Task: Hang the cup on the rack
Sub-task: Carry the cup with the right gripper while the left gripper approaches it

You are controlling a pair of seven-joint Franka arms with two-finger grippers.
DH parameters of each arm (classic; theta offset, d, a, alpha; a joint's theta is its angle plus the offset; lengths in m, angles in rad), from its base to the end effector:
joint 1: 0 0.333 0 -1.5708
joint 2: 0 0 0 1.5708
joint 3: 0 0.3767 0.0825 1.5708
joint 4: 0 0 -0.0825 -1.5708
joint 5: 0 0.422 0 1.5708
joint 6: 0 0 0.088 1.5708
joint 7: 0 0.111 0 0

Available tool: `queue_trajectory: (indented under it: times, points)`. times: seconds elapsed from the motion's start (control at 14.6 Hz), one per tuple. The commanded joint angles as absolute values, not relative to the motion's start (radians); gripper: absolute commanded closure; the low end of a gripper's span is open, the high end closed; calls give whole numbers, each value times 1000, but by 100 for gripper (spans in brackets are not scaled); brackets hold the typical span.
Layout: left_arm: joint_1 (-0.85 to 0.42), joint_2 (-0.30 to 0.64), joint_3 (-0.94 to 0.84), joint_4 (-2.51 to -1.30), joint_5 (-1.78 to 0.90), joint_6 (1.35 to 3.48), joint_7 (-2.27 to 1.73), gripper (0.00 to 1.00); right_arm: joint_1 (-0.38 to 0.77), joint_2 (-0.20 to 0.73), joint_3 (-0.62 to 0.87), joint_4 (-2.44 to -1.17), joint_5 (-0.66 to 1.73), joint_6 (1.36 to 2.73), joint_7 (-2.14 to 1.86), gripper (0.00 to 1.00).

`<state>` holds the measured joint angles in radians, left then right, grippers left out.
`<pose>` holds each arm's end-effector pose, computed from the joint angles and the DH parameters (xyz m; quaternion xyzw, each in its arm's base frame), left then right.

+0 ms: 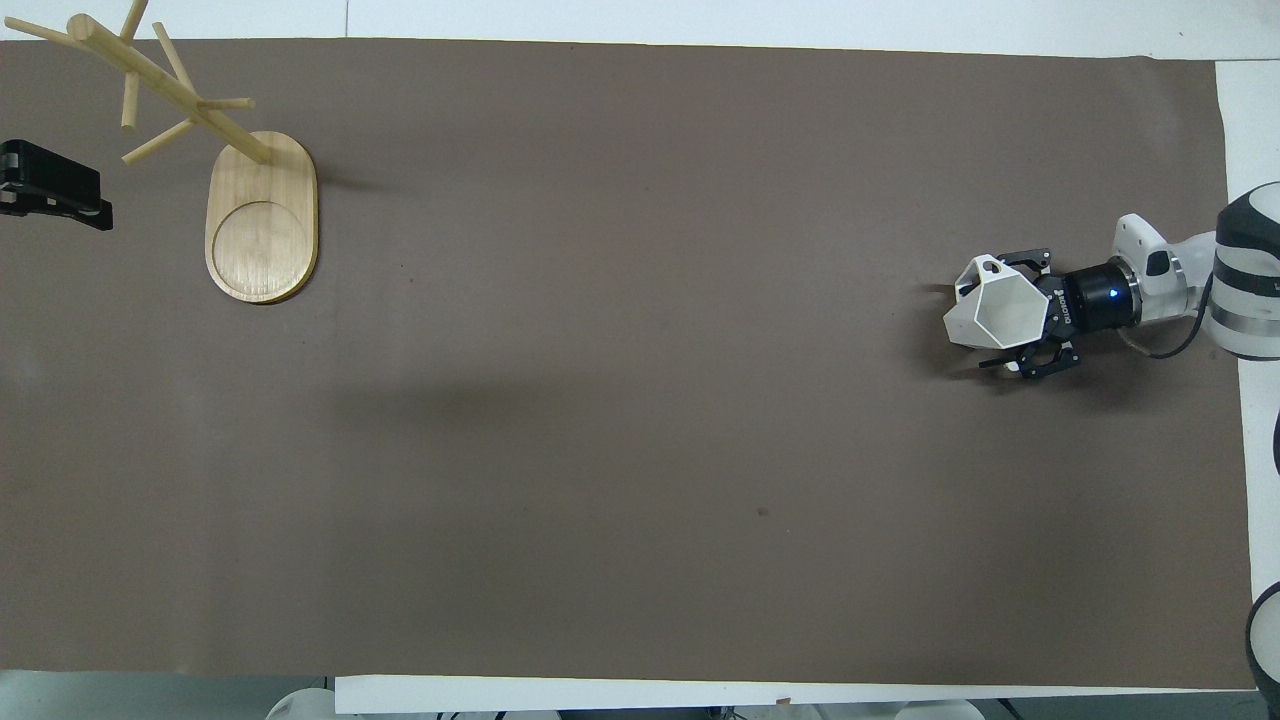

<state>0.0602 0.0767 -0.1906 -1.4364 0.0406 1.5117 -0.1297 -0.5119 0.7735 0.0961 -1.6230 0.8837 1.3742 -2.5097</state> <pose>0.6111 -0.0697 0.6987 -0.9999 -0.0011 -0.0017 0.0129 0.6370 -0.1840 0.1973 -0.4972 -0.6057 -0.3891 0.4843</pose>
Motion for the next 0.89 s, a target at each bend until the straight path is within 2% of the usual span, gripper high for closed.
queue_trajectory:
  times: [0.0, 0.07, 0.21, 0.55, 0.82]
  points:
    - [61, 44, -190, -1479, 58, 1534, -140, 0, -500, 736, 103, -1667, 890, 1399, -2526, 60]
    - [61, 43, -190, -1479, 58, 1534, -140, 0, -489, 736, 103, -1667, 891, 1402, -2519, 74]
    - [61, 44, -190, -1479, 58, 1534, -140, 0, -437, 718, 103, -1667, 914, 1402, -2507, 84]
    - [61, 43, -190, -1479, 58, 1534, -140, 0, -275, 569, 103, -1684, 1009, 1491, -2321, 84]
    - [60, 41, -190, -1483, 57, 1505, -146, 0, -123, 568, 103, -1686, 1194, 1603, -2237, 84]
